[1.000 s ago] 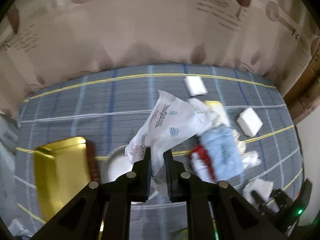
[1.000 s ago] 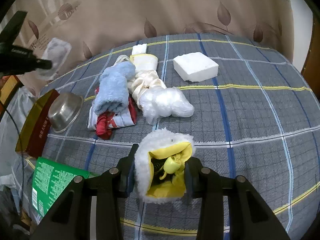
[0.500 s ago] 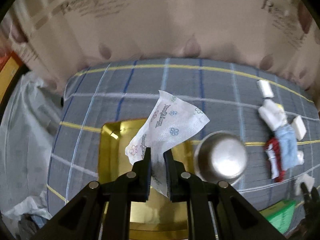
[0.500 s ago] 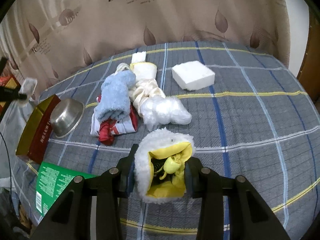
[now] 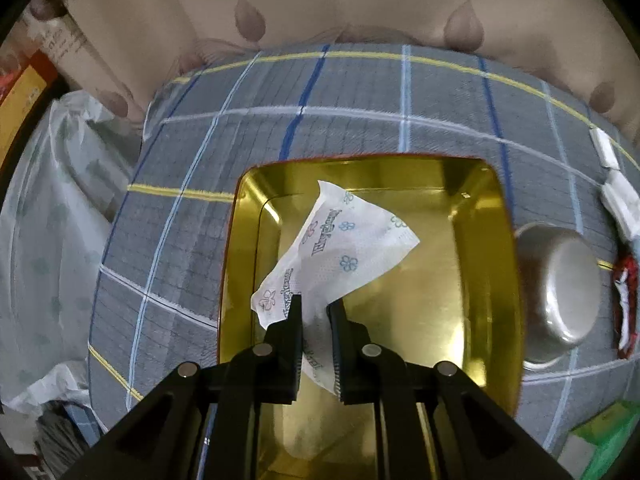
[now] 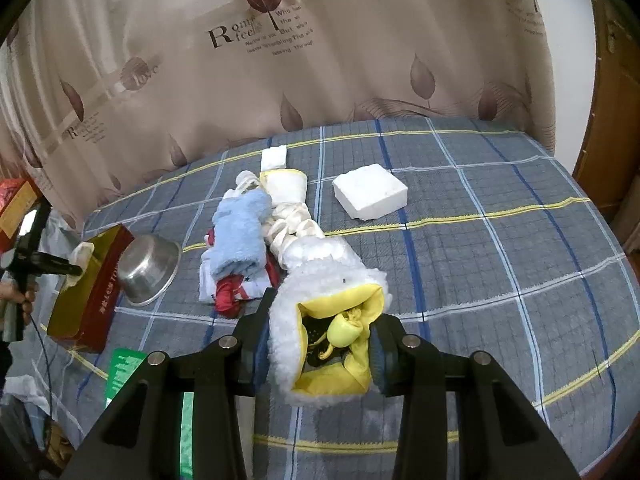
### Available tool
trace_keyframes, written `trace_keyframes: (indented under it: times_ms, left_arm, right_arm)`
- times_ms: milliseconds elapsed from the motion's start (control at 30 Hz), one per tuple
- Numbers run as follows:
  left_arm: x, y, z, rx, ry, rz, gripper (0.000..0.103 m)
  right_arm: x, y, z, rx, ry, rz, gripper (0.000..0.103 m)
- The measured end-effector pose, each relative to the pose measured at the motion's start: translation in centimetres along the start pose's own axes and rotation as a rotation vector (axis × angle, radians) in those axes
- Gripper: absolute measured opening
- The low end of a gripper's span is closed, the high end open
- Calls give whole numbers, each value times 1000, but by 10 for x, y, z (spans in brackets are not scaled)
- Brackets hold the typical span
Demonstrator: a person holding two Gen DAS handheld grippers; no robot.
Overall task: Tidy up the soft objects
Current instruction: 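Carry the wipe packet into the gold tin tray, open left gripper, then carry the fluffy item into the gold tray, open right gripper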
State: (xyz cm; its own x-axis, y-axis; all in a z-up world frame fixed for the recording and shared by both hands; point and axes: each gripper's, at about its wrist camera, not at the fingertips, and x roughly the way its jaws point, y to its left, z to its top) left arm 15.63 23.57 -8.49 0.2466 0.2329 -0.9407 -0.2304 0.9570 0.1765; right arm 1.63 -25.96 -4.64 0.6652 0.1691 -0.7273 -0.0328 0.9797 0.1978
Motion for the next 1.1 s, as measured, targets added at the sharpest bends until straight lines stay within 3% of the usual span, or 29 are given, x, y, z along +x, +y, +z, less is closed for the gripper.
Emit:
trace_keyframes:
  times_ms: [133,200,267,400,633,867,1100]
  left_arm:
    - [5,3,1,-14,-21,20,15]
    - [6,5,3,-31,-15,-9,20]
    - [5,7,4,-40,-19,-27,34]
    - [0,11,5,-45,-46,-40,40]
    - [-7,19,0,-71,-50,-143,44]
    - [-30,20,-9,-48,-111,-137,44]
    - [-63,32,-35,-77,-207,-138,44]
  right_arm:
    - [-3,4,-2,-2,9,1,37]
    - [-4,6,-2,-6,12,-3,37]
    - [-3,8,-2,-9,15,-4,37]
    - [-2,15,-3,-17,23,-6,37]
    - [-3,32,-2,-55,32,-14,37]
    - [-9,61,8,-117,20,1,37]
    - [-4,121,16,-241,44,100,37]
